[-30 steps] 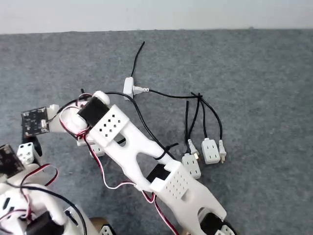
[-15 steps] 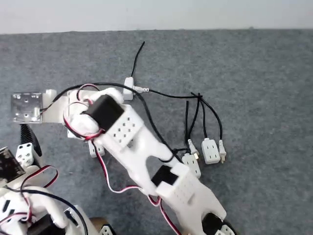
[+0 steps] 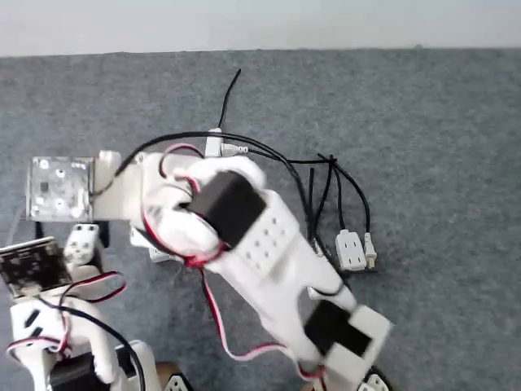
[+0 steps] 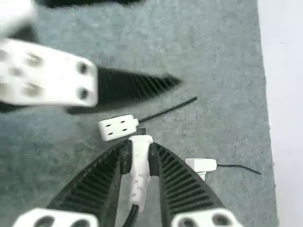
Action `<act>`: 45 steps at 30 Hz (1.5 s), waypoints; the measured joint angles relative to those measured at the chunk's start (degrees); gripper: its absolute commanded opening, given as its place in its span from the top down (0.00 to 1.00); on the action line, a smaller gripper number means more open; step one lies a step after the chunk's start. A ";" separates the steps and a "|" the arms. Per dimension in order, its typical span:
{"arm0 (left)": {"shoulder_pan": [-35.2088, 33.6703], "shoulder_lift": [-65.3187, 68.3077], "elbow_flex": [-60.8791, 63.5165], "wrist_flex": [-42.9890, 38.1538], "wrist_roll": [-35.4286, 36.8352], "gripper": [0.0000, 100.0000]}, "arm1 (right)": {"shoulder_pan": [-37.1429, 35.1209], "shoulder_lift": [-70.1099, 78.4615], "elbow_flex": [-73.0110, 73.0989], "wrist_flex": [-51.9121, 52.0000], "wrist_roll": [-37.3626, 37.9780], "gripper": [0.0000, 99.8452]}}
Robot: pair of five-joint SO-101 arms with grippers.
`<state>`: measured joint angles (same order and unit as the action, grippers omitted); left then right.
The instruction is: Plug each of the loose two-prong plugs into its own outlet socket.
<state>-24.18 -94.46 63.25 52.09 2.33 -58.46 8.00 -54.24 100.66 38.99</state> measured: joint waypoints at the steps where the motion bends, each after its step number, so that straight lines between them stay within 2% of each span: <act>1: 1.23 0.00 0.00 0.00 0.00 0.73 | -0.44 -1.67 0.44 0.00 -0.44 0.99; 10: 4.22 0.00 -0.62 1.23 0.00 0.73 | -1.32 -5.54 0.70 0.00 -1.85 0.99; 23: 4.22 0.00 -2.73 3.08 0.00 0.73 | -2.29 -5.54 0.70 0.00 -1.85 0.99; 35: 9.58 -0.09 -0.44 3.08 0.00 0.73 | -4.66 -5.54 0.70 0.09 -1.85 0.99; 42: 8.88 -0.09 -0.44 3.08 0.00 0.73 | -4.84 -5.54 0.70 0.09 -3.16 0.99; 45: 3.96 -0.09 1.05 3.08 -2.46 0.73 | -3.60 -5.54 3.52 0.09 -5.27 0.99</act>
<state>-20.22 -94.55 64.31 55.16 -0.13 -62.07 2.46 -50.73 100.75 33.71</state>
